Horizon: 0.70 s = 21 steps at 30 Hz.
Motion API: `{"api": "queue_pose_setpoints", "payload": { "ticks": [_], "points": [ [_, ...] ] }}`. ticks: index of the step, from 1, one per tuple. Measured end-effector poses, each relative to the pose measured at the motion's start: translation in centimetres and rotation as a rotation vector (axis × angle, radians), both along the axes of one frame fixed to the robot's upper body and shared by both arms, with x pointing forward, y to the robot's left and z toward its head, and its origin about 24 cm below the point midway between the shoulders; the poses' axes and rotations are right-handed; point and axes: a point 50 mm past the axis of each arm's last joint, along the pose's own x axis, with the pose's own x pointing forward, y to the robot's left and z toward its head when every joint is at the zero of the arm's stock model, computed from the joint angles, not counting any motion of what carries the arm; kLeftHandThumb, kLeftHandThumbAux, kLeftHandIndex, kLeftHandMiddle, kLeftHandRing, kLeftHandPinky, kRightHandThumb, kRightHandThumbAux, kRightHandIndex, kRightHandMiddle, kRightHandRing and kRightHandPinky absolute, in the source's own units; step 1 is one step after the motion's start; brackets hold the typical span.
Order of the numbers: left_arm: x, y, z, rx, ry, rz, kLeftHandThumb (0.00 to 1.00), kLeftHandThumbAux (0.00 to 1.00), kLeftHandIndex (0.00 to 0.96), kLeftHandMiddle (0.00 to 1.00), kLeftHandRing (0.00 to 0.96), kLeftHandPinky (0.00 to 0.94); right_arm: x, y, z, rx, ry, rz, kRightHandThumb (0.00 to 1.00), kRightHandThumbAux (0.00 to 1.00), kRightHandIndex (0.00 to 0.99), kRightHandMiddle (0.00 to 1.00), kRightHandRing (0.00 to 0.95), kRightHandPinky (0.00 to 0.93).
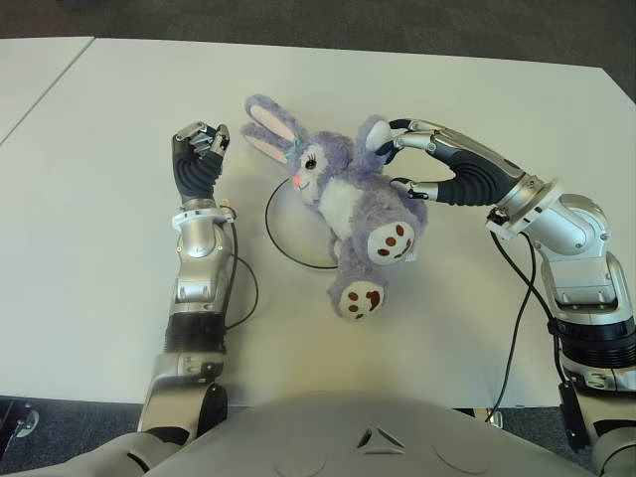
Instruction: Put the doll into the plate.
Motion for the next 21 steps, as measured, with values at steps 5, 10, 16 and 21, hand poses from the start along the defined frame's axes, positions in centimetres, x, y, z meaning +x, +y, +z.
{"api": "queue_pose_setpoints", "payload": {
  "ticks": [5, 10, 16, 21],
  "points": [
    [0.0, -0.1, 0.0, 0.000, 0.000, -0.003, 0.712, 0.705, 0.442, 0.880, 0.885, 0.873, 0.0, -0.1, 0.0, -0.001, -0.004, -0.002, 0.452, 0.323, 0.000, 0.000, 0.000, 0.035],
    [0.0, -0.1, 0.0, 0.000, 0.000, -0.004, 0.711, 0.705, 0.442, 0.879, 0.885, 0.870, 0.0, -0.4, 0.3, 0.000, -0.006, -0.013, 0.502, 0.335, 0.000, 0.000, 0.000, 0.055],
    [0.0, -0.1, 0.0, 0.000, -0.001, -0.004, 0.711, 0.705, 0.442, 0.880, 0.884, 0.872, -0.2, -1.0, 1.2, 0.019, -0.023, -0.069, 0.582, 0.339, 0.000, 0.000, 0.010, 0.122],
    [0.0, -0.1, 0.0, 0.000, -0.002, -0.005, 0.711, 0.705, 0.442, 0.879, 0.885, 0.871, -0.1, -2.1, 1.9, 0.088, 0.004, -0.082, 0.582, 0.349, 0.000, 0.001, 0.036, 0.138]
  ]
}}
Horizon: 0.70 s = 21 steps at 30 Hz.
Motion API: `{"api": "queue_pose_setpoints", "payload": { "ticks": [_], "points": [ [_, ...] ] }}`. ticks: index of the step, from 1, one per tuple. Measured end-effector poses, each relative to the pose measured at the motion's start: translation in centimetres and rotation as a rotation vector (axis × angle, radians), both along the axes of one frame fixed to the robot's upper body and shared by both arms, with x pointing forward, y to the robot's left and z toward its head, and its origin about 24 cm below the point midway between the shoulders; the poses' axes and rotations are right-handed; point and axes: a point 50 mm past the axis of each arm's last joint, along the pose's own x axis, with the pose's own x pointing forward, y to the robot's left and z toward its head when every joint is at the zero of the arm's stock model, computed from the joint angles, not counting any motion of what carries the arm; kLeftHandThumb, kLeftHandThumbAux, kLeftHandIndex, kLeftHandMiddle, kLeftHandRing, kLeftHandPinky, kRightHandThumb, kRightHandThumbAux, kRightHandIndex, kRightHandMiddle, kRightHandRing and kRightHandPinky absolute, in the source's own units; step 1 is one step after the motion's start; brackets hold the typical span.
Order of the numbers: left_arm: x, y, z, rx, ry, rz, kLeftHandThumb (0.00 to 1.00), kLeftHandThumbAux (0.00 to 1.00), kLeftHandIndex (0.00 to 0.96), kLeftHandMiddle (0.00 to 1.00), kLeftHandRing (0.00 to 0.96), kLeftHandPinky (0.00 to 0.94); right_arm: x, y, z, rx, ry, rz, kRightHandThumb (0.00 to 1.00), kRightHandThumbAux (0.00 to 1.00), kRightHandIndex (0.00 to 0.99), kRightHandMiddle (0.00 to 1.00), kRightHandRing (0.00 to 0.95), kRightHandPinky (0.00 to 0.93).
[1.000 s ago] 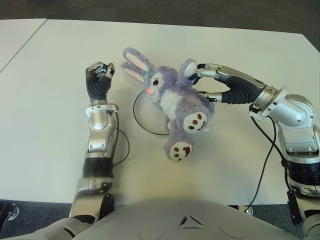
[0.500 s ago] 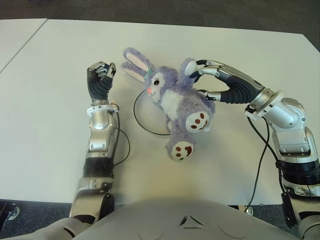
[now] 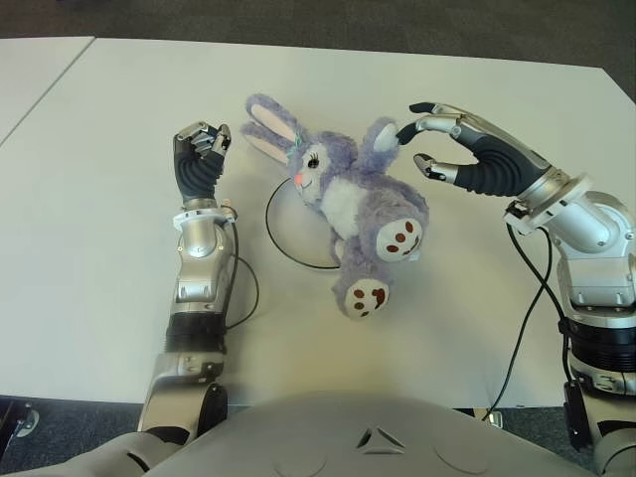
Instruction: Put the doll into the plate.
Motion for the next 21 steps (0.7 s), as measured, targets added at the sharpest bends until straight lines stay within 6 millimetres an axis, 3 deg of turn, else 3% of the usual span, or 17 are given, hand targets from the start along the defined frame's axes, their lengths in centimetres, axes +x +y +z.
{"api": "queue_pose_setpoints", "payload": {
  "ticks": [9, 13, 14, 15, 21],
  "points": [
    [0.0, 0.0, 0.0, 0.001, 0.000, -0.002, 0.710, 0.706, 0.442, 0.878, 0.884, 0.866, 1.7, -3.5, 1.4, 0.132, 0.179, 0.108, 0.601, 0.347, 0.000, 0.018, 0.057, 0.179],
    [0.0, 0.0, 0.0, 0.003, 0.000, -0.001, 0.710, 0.706, 0.442, 0.877, 0.883, 0.867, 2.0, -3.9, 2.0, 0.158, 0.222, 0.177, 0.609, 0.336, 0.000, 0.022, 0.059, 0.181],
    [0.1, 0.0, 0.1, 0.004, -0.002, -0.002, 0.710, 0.706, 0.442, 0.877, 0.883, 0.867, 2.1, -3.9, 2.1, 0.161, 0.229, 0.187, 0.425, 0.473, 0.071, 0.072, 0.080, 0.154],
    [0.2, 0.0, 0.4, 0.006, -0.012, -0.003, 0.710, 0.706, 0.442, 0.877, 0.883, 0.866, 2.2, -3.9, 2.1, 0.191, 0.266, 0.202, 0.354, 0.524, 0.097, 0.090, 0.087, 0.144],
    [0.3, -0.1, 0.7, 0.008, -0.026, -0.007, 0.711, 0.706, 0.442, 0.878, 0.883, 0.869, 3.3, -6.4, 1.7, 0.225, 0.394, 0.236, 0.453, 0.394, 0.022, 0.039, 0.082, 0.134]
  ]
}}
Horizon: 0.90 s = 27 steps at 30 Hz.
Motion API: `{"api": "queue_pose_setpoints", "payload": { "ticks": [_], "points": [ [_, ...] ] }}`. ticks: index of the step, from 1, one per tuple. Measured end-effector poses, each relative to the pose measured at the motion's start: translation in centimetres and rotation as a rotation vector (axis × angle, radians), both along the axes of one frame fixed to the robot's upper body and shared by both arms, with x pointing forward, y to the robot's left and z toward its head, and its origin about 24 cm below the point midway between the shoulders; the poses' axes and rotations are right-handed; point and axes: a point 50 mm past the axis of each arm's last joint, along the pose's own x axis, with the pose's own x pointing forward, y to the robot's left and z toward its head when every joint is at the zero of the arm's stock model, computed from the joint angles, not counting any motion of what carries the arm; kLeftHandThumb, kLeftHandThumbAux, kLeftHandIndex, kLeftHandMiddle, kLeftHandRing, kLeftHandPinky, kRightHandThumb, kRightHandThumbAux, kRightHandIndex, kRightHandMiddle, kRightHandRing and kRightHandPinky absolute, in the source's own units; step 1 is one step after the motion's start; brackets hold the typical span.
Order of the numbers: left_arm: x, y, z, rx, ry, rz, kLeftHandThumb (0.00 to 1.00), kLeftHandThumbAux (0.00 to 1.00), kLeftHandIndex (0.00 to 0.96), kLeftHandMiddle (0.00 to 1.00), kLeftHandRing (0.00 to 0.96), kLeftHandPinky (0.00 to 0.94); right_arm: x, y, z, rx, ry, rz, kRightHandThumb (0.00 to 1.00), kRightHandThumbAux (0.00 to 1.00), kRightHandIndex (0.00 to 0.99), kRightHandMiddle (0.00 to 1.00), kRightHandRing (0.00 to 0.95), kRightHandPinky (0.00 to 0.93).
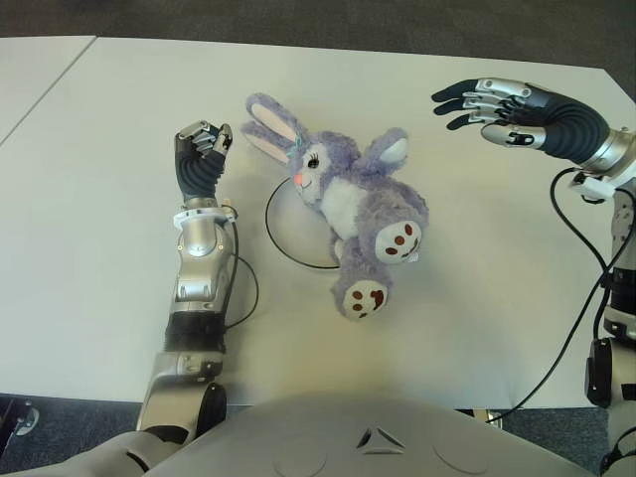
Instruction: Put the doll into the plate.
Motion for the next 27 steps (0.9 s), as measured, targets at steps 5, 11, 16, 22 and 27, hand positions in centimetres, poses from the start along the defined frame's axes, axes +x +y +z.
{"api": "queue_pose_setpoints", "payload": {
  "ticks": [5, 11, 16, 22, 27],
  "points": [
    [-0.2, 0.0, -0.3, -0.005, 0.012, 0.002, 0.712, 0.704, 0.443, 0.879, 0.884, 0.878, 0.3, -3.2, -0.7, -0.014, 0.018, -0.025, 0.465, 0.375, 0.012, 0.032, 0.081, 0.133],
    [-0.3, 0.1, -0.6, -0.002, 0.024, 0.004, 0.712, 0.705, 0.442, 0.880, 0.886, 0.874, 0.4, -4.4, -1.0, -0.022, 0.015, -0.019, 0.467, 0.372, 0.010, 0.031, 0.081, 0.133],
    [-0.2, 0.1, -0.7, 0.000, 0.028, 0.004, 0.711, 0.705, 0.442, 0.880, 0.886, 0.871, 0.5, -4.5, -0.8, -0.027, 0.003, -0.009, 0.467, 0.372, 0.010, 0.031, 0.081, 0.133],
    [-0.2, 0.1, -0.7, 0.000, 0.027, 0.003, 0.711, 0.706, 0.442, 0.880, 0.886, 0.870, 0.6, -4.6, -0.7, -0.027, -0.003, -0.007, 0.467, 0.372, 0.010, 0.031, 0.081, 0.133],
    [-0.2, 0.0, -0.7, -0.001, 0.026, 0.001, 0.710, 0.706, 0.442, 0.880, 0.885, 0.869, 0.6, -4.5, -0.5, -0.029, -0.011, -0.003, 0.467, 0.372, 0.010, 0.031, 0.081, 0.133]
  ]
}}
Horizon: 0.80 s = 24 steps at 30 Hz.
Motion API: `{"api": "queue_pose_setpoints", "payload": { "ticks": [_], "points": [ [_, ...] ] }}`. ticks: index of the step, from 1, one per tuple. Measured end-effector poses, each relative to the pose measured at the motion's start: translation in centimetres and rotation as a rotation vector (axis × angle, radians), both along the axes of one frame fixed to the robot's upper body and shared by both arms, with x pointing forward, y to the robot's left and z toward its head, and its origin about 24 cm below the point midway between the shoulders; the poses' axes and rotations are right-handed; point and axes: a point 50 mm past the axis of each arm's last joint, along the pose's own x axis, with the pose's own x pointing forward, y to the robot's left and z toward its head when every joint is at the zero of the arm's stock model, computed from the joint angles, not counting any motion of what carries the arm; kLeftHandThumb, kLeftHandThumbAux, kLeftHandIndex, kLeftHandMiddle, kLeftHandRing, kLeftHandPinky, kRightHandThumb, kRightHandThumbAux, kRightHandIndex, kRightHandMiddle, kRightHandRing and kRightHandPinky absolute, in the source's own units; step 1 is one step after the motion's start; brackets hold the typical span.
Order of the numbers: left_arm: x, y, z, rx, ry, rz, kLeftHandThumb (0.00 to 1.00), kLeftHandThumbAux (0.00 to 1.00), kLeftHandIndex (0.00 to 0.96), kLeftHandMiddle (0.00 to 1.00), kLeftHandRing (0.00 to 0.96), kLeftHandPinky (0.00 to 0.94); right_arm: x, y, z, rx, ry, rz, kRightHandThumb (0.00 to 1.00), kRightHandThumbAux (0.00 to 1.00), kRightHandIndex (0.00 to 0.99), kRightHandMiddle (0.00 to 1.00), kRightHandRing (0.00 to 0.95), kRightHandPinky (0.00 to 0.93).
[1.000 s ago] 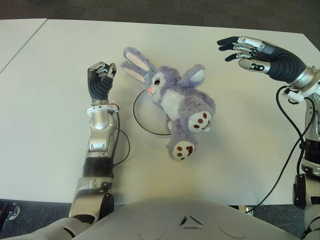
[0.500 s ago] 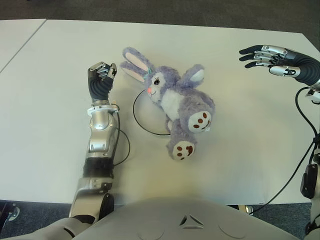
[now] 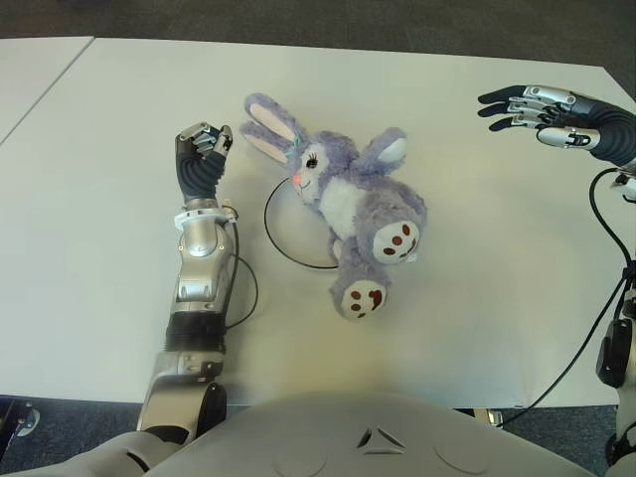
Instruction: Put the doll into the plate.
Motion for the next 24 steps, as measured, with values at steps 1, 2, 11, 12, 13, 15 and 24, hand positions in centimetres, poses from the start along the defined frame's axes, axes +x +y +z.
{"api": "queue_pose_setpoints", "payload": {
  "ticks": [1, 2, 11, 12, 13, 15, 24],
  "points": [
    [0.00, 0.00, -0.01, -0.001, 0.000, 0.000, 0.710, 0.706, 0.442, 0.880, 0.885, 0.868, 0.01, 0.00, 0.01, 0.000, -0.001, 0.000, 0.467, 0.372, 0.010, 0.031, 0.081, 0.133],
    [0.00, -0.01, -0.01, -0.001, 0.000, 0.000, 0.710, 0.706, 0.442, 0.879, 0.885, 0.868, 0.01, 0.00, 0.02, 0.000, -0.001, 0.000, 0.467, 0.372, 0.010, 0.031, 0.081, 0.133],
    [-0.02, 0.04, -0.04, -0.005, 0.003, 0.002, 0.711, 0.706, 0.442, 0.881, 0.886, 0.870, 0.01, 0.00, 0.02, 0.000, -0.001, 0.000, 0.467, 0.372, 0.010, 0.031, 0.081, 0.133],
    [-0.02, 0.05, -0.04, -0.006, 0.003, 0.002, 0.711, 0.706, 0.442, 0.881, 0.886, 0.870, 0.01, 0.01, 0.02, 0.000, -0.001, 0.000, 0.467, 0.372, 0.010, 0.031, 0.081, 0.133],
    [-0.02, 0.06, -0.05, -0.008, 0.002, 0.001, 0.711, 0.706, 0.442, 0.881, 0.886, 0.870, 0.01, 0.01, 0.02, 0.000, -0.001, 0.000, 0.467, 0.372, 0.010, 0.031, 0.081, 0.133],
    [-0.02, 0.05, -0.05, -0.011, 0.002, -0.003, 0.711, 0.706, 0.442, 0.882, 0.886, 0.871, 0.02, 0.02, 0.02, 0.000, -0.001, 0.000, 0.467, 0.372, 0.010, 0.031, 0.081, 0.133],
    [-0.03, 0.03, -0.03, -0.010, 0.002, -0.006, 0.712, 0.705, 0.442, 0.881, 0.886, 0.874, 0.00, 0.07, 0.08, -0.002, -0.004, 0.003, 0.467, 0.372, 0.010, 0.031, 0.081, 0.133]
  ]
}}
